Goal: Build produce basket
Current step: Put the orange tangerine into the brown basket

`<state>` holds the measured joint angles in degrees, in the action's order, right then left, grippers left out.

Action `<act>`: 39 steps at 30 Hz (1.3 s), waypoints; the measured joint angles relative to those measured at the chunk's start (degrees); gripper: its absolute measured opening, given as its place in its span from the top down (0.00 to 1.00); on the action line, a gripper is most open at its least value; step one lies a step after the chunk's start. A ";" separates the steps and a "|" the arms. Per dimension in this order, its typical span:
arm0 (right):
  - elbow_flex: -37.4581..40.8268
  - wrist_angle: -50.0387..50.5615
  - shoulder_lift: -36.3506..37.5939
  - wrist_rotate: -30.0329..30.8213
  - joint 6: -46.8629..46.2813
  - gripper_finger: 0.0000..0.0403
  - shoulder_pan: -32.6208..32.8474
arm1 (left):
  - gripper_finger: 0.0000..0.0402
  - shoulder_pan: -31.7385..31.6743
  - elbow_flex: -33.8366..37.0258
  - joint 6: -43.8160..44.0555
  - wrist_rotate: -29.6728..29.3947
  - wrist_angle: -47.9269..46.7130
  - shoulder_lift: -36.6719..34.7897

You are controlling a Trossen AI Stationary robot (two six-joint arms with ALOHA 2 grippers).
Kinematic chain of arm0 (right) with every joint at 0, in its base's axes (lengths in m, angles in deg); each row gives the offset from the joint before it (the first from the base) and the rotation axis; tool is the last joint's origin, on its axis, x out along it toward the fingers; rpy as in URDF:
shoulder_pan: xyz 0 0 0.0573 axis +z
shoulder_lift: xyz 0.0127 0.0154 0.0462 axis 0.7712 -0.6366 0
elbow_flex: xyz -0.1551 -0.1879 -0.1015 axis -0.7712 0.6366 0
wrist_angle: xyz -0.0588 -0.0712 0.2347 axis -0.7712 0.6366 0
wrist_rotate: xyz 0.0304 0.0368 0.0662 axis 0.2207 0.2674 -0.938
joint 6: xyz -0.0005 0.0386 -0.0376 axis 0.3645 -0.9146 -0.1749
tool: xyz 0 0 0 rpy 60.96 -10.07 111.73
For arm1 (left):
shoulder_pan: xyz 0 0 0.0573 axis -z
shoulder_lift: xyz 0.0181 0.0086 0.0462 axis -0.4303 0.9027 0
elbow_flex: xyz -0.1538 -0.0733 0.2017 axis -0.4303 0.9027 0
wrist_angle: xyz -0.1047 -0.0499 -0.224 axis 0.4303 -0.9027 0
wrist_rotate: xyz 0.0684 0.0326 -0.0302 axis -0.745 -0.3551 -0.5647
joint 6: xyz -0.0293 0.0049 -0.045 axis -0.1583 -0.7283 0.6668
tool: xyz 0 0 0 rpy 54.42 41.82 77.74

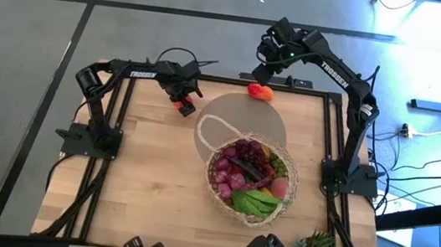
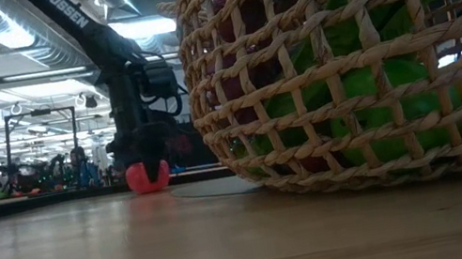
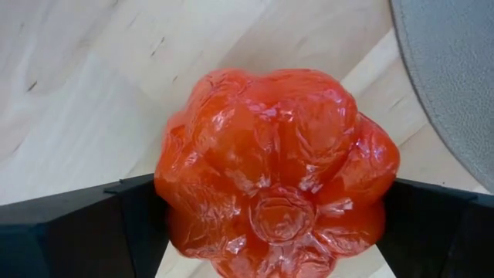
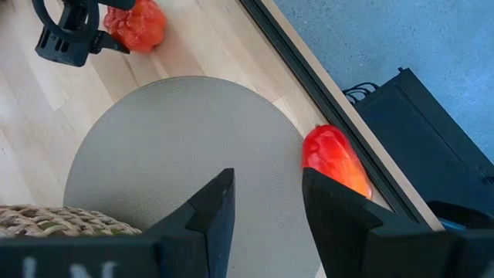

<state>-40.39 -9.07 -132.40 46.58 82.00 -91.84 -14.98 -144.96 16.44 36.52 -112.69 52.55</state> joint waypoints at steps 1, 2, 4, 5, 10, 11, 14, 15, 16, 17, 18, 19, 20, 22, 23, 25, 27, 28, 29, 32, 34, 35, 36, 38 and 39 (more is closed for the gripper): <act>0.00 -0.02 0.00 0.00 0.00 0.64 0.00 | 0.19 0.23 0.00 0.07 0.09 0.11 0.00; 0.00 -0.02 0.00 0.00 -0.04 0.64 0.00 | 0.19 0.46 0.00 0.08 0.12 0.10 0.00; 0.00 -0.02 0.00 0.00 -0.09 0.64 -0.01 | 0.19 0.94 0.00 0.08 0.27 -0.47 -0.23; 0.00 -0.02 0.00 0.00 -0.05 0.64 -0.01 | 0.19 1.17 0.02 -0.03 0.26 -0.99 -0.67; 0.00 -0.10 0.00 0.00 -0.09 0.64 0.00 | 0.19 2.03 0.02 -0.07 0.44 -2.30 -4.44; 0.00 -0.18 0.00 -0.01 -0.04 0.64 -0.02 | 0.19 2.07 0.02 0.09 0.64 -2.80 -5.78; 0.00 -0.56 0.00 0.00 -0.07 0.64 0.00 | 0.19 2.07 0.02 1.42 0.78 -5.68 -9.89; 0.00 -0.55 0.00 0.00 -0.09 0.64 0.00 | 0.19 2.08 0.02 1.65 0.78 -6.81 -11.43; 0.00 -0.57 0.00 -0.02 -0.09 0.64 0.00 | 0.19 2.24 0.02 1.90 0.78 -7.68 -13.20; 0.00 -0.57 0.00 0.00 -0.05 0.64 0.00 | 0.19 2.37 0.02 2.48 0.74 -8.42 -15.09; 0.00 -0.65 0.00 -0.01 0.00 0.64 -0.02 | 0.19 2.58 0.02 3.09 0.78 -9.12 -16.85; 0.00 -0.85 0.00 0.00 -0.01 0.64 -0.01 | 0.19 2.90 0.02 3.44 0.82 -9.72 -18.72; 0.00 -1.01 0.00 -0.01 -0.06 0.64 -0.02 | 0.19 3.22 0.02 3.98 1.11 -10.04 -20.61; 0.00 -0.97 0.00 0.00 -0.10 0.64 0.00 | 0.19 4.09 0.02 4.94 2.26 -9.98 -24.50; 0.00 -0.98 0.00 0.00 -0.04 0.64 -0.02 | 0.19 4.55 0.02 5.71 2.83 -9.85 -26.31; 0.00 -0.98 0.00 0.00 0.00 0.64 -0.02 | 0.19 5.69 0.02 7.35 3.43 -9.75 -29.66; 0.00 -1.34 0.00 0.00 0.15 0.64 -0.01 | 0.19 7.37 0.02 8.36 3.47 -9.20 -32.44; 0.00 -1.53 0.00 -0.16 0.84 0.64 0.00 | 0.19 8.23 0.02 8.92 3.41 -8.84 -33.49; 0.00 -1.25 0.00 -1.01 2.16 0.64 0.12 | 0.19 9.18 0.02 9.17 3.34 -8.11 -34.47; 0.00 -1.22 0.58 -7.63 6.68 0.64 0.45 | 0.19 11.86 0.01 9.64 3.24 -4.48 -36.87; 0.00 -1.43 1.52 -12.59 9.24 0.64 1.18 | 0.19 13.41 -0.70 10.68 3.16 -2.98 -37.18; 0.00 -1.20 2.05 -14.38 10.52 0.64 1.57 | 0.19 14.12 -1.57 10.74 2.82 -3.02 -37.07; 0.00 -1.20 2.68 -15.33 11.80 0.64 2.15 | 0.19 14.79 -2.64 10.71 1.92 -3.32 -37.05; 0.00 -1.22 4.30 -15.88 14.49 0.64 3.35 | 0.19 16.10 -5.35 10.66 -0.04 -2.95 -36.94; 0.00 -1.22 5.25 -15.88 15.79 0.64 4.02 | 0.19 16.73 -6.81 10.66 -0.80 -2.89 -36.54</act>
<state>-40.39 -10.30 -127.14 30.69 97.79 -87.83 1.76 -151.76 27.10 35.72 -115.57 16.01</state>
